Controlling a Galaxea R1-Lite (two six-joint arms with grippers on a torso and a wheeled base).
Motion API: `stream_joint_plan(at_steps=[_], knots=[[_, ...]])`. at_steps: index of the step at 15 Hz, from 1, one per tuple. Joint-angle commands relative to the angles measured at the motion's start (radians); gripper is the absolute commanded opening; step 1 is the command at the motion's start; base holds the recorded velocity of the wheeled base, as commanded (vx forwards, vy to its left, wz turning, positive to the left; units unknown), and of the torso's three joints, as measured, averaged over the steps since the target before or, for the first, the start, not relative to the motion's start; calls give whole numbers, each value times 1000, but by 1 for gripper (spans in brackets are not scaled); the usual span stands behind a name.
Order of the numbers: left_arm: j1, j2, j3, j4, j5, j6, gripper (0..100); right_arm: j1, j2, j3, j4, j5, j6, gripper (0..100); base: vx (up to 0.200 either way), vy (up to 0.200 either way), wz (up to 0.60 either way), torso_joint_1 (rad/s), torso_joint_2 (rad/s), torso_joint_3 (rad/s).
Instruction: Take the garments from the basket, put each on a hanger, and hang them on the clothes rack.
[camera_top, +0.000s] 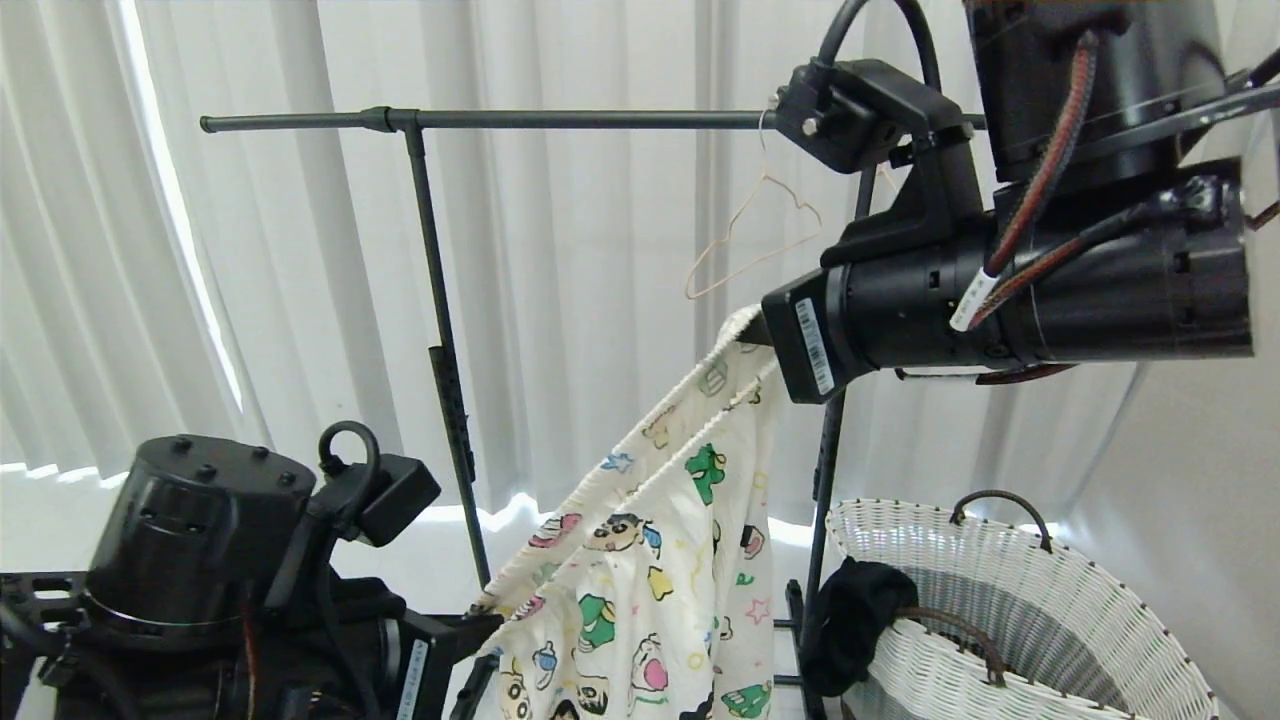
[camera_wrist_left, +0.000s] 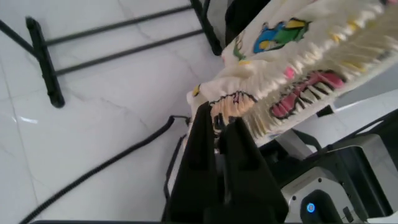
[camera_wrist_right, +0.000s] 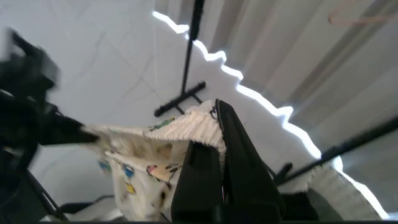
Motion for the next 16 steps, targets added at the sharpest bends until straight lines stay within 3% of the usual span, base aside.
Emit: stream_joint_plan(at_steps=[1, 3, 5, 7, 9, 12, 14, 16], knots=[[27, -167, -3, 0, -5, 70, 0, -43, -113, 111, 45, -26, 2, 0, 0, 0, 0, 0, 0, 0], [49, -236, -54, 24, -10, 141, 0, -71, -225, 252, 52, -26, 2, 0, 0, 0, 0, 0, 0, 0], [46, -234, -241, 172, -13, 141, 0, -74, -333, 370, 52, -28, 2, 0, 0, 0, 0, 0, 0, 0], [24, -190, -459, 340, -23, 141, 0, -74, -393, 405, 52, -28, 2, 0, 0, 0, 0, 0, 0, 0], [-58, -102, -711, 447, -22, 136, 0, -74, -394, 341, 20, -28, 2, 0, 0, 0, 0, 0, 0, 0], [-146, 8, -931, 447, 20, 141, 0, -89, -367, 195, 19, -28, 2, 0, 0, 0, 0, 0, 0, 0], [-166, 23, -951, 445, 59, 145, 0, -100, -359, 114, 25, -28, -1, 0, 0, 0, 0, 0, 0, 0], [-169, 2, -911, 445, 81, 176, 0, -100, -357, 98, 26, -28, -6, 0, 0, 0, 0, 0, 0, 0]])
